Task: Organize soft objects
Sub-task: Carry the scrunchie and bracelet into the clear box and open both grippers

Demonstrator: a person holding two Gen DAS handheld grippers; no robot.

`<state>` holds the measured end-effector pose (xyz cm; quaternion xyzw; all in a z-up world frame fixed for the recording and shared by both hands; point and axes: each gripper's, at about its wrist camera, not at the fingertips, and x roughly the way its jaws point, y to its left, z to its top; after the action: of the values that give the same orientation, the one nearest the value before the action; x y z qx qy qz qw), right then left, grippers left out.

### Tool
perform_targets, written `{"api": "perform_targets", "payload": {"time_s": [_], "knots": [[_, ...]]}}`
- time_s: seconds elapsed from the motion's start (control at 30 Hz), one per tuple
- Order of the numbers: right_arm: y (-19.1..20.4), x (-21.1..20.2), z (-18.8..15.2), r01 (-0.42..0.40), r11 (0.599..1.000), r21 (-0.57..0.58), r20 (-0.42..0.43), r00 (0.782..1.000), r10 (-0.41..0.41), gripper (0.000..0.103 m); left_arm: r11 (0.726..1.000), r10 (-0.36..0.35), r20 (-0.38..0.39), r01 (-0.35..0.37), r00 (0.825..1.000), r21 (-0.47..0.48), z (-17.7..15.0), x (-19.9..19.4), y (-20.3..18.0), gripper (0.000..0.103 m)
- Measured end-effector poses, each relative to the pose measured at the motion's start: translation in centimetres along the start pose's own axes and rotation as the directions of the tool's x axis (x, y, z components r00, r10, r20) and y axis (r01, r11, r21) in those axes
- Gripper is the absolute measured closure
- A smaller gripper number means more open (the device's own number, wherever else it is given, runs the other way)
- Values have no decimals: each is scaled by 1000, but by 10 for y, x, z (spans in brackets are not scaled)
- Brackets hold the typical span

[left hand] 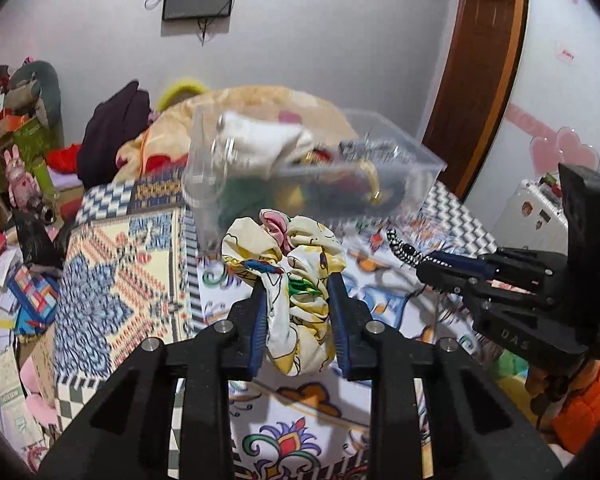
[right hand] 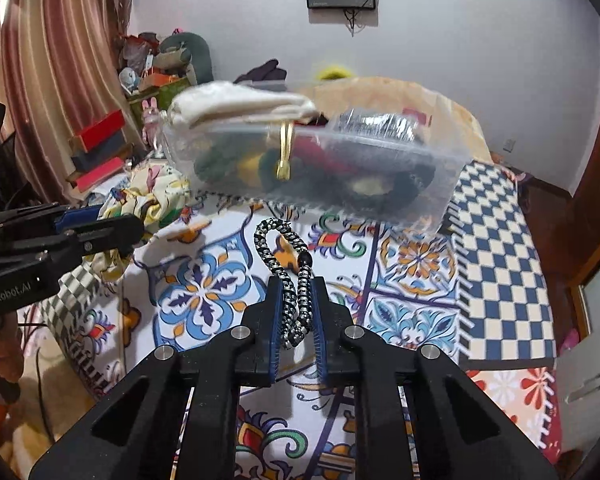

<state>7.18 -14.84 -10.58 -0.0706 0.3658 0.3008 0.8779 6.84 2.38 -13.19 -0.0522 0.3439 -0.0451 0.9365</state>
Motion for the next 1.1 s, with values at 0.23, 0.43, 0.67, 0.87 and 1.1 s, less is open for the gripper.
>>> {"api": "perform_targets", "payload": {"time_s": [0.23,0.43,0.67,0.87,1.1], "knots": [[-6,-36,15,-11,1000,20,104,995,9,90,1000,-12,88,10,996,24,25,-17,-10,75],[-2,-52,42,15,1000,10,194,981,-16,90,999,-25,153,22,988,26,47,-20,-16,75],[-8,-53,69,47,999,8,258,965,-48,90,998,-50,201,44,978,36,76,-11,-23,75],[-12,-36,86,58,998,13,260,964,-60,90,998,-56,204,49,977,40,97,10,-26,75],[-15,-4,93,60,998,17,218,974,-62,90,999,-30,173,26,985,28,107,42,-19,75]]}}
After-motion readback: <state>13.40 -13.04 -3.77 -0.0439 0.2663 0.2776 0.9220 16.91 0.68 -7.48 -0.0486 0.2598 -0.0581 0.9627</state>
